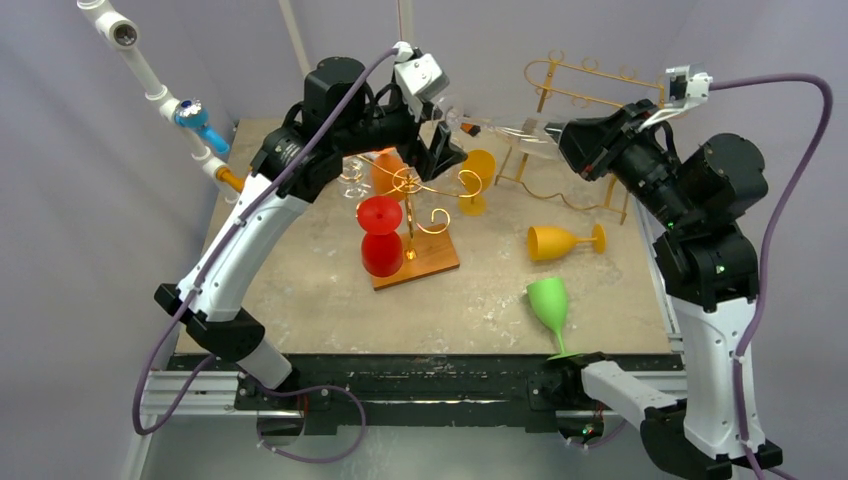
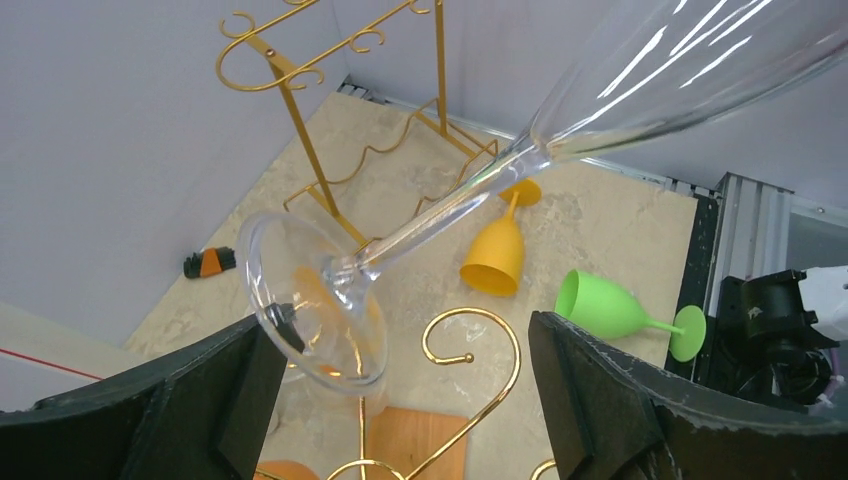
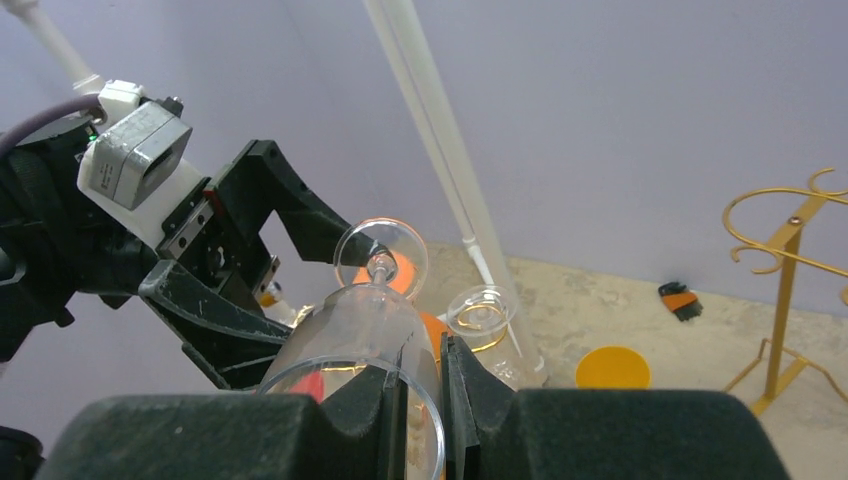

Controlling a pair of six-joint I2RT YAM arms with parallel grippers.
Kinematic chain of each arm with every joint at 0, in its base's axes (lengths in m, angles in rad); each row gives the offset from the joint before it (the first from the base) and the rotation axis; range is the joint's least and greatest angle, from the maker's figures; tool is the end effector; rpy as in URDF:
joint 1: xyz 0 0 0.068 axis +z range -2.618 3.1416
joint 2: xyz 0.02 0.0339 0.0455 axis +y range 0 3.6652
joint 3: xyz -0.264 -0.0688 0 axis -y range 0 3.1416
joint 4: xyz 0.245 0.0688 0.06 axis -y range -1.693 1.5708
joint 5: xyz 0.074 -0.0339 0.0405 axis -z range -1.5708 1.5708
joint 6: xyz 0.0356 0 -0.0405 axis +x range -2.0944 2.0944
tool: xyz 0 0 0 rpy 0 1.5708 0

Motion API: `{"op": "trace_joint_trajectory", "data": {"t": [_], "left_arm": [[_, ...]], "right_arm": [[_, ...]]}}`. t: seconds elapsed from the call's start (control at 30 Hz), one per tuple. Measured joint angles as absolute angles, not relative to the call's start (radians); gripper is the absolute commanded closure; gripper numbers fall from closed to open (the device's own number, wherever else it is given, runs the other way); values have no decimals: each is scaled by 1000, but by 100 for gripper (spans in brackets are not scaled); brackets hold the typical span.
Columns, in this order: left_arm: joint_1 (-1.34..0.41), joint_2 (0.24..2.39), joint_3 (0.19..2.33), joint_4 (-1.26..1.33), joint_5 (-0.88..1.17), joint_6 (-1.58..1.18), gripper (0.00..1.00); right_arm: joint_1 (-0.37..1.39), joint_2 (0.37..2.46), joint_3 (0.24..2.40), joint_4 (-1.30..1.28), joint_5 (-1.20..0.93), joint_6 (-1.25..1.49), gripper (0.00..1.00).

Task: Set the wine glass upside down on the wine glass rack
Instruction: Turn the wine glass upside down at the wine rack.

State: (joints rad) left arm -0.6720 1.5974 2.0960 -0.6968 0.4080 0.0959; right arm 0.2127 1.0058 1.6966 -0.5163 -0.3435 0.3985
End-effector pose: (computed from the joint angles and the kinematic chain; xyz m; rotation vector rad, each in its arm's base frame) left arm 0.2401 -0.2091 0.5263 0.9533 1.5485 -0.7728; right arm 0.1296 0.0402 0.5575 -0.1603 1.4392 0.7430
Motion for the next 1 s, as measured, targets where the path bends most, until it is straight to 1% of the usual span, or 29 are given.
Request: {"op": "trace_joint_trajectory", "data": {"t": [0.03,0.13,0.2,0.23,0.27,0.3,0.4,0.43,0.5,0.53,0.57,0.6,0.67,0.77,0.83,0.93,1.0], "left_arm": [[-669,1601,2096,-686,414,87,12],[-653,1610,2096,-658,433,65,27],[-631,1615,2096,-644,449,45,45],[-619,1617,2096,-638,459,36,52],[-607,1618,2096,-632,469,28,58],[-598,1620,2096,-629,475,17,59],[-591,1622,2097,-613,524,-5,59],[-591,1622,2097,-609,531,-8,61],[-589,1622,2097,-609,543,-9,85],[-588,1622,2097,-610,548,-16,95],[-588,1622,2097,-607,555,-18,100],[-590,1622,2097,-603,542,-23,100],[-585,1624,2099,-588,530,-35,100],[-583,1625,2104,-592,514,-11,100],[-580,1624,2104,-589,498,25,100],[-568,1606,2088,-573,485,122,100],[-563,1577,2060,-558,468,189,100]], "right_arm": [[213,1012,1689,-506,-358,405,100],[213,1013,1668,-479,-384,421,100],[213,1001,1657,-457,-399,429,100],[213,995,1653,-447,-407,431,100],[213,987,1647,-434,-413,434,100],[213,978,1640,-421,-418,435,100],[213,955,1602,-376,-419,437,100],[213,947,1590,-366,-419,440,100],[212,936,1564,-338,-422,445,100],[211,932,1553,-324,-428,446,100],[211,929,1543,-311,-435,450,100],[211,928,1534,-300,-439,451,98],[211,927,1520,-281,-450,451,78],[211,932,1511,-265,-479,457,62],[213,934,1511,-287,-523,459,56],[215,944,1514,-350,-571,452,44],[215,951,1519,-392,-593,439,34]]}}
